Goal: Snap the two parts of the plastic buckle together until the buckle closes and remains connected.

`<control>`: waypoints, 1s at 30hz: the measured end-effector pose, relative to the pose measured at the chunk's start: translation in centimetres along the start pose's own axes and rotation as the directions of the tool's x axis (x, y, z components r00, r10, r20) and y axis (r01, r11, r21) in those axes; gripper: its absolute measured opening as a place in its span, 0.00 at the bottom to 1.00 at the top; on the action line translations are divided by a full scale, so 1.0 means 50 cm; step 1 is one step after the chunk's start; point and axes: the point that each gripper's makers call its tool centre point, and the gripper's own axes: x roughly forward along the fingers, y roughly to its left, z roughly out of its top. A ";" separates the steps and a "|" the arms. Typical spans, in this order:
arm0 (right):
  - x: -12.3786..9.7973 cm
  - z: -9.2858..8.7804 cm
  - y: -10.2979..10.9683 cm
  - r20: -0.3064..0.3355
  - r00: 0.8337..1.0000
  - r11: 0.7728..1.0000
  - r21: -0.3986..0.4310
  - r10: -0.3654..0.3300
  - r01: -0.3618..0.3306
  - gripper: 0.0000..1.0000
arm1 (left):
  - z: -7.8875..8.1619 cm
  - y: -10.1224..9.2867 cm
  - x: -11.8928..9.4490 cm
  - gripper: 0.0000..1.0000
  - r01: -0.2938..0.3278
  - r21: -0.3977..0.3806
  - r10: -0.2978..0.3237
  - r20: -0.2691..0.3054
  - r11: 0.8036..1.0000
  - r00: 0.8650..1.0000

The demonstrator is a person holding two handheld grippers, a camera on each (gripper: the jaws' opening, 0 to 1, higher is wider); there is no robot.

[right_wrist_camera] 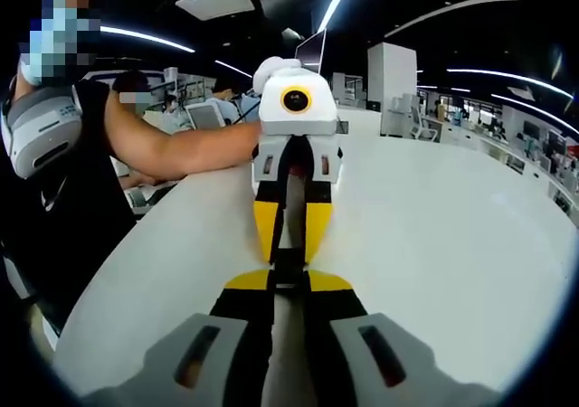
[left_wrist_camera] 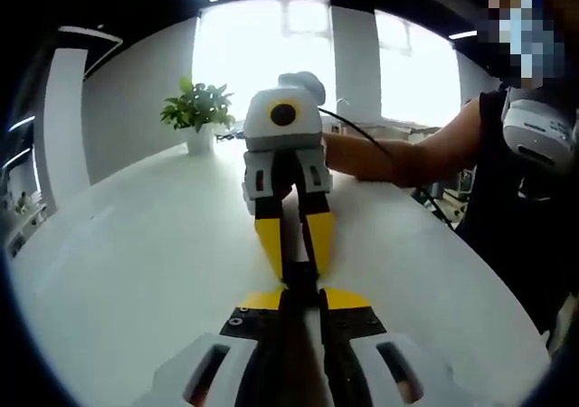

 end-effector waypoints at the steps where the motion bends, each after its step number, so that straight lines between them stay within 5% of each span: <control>1: 0.000 0.001 0.000 0.002 1.000 1.000 0.000 -0.001 0.001 0.09 | 0.002 0.002 0.000 0.27 -0.005 0.003 0.005 0.006 1.000 1.000; 6: -0.003 0.002 -0.004 0.005 1.000 1.000 0.003 -0.008 0.007 0.09 | 0.054 0.012 -0.008 1.00 -0.039 -0.051 0.047 0.153 0.998 0.987; 23: -0.010 0.020 -0.003 0.018 1.000 1.000 0.016 -0.009 0.009 0.09 | 0.043 0.027 -0.023 1.00 -0.088 -0.079 0.097 0.129 0.993 0.987; 27: -0.017 0.031 -0.017 0.036 0.998 0.999 0.018 -0.048 0.048 0.09 | 0.028 0.064 -0.033 1.00 -0.173 -0.050 0.177 0.092 0.984 0.980; 30: -0.022 0.036 -0.024 0.045 0.997 0.998 0.017 -0.067 0.066 0.09 | 0.039 0.075 -0.041 1.00 -0.197 -0.074 0.204 0.119 0.978 0.972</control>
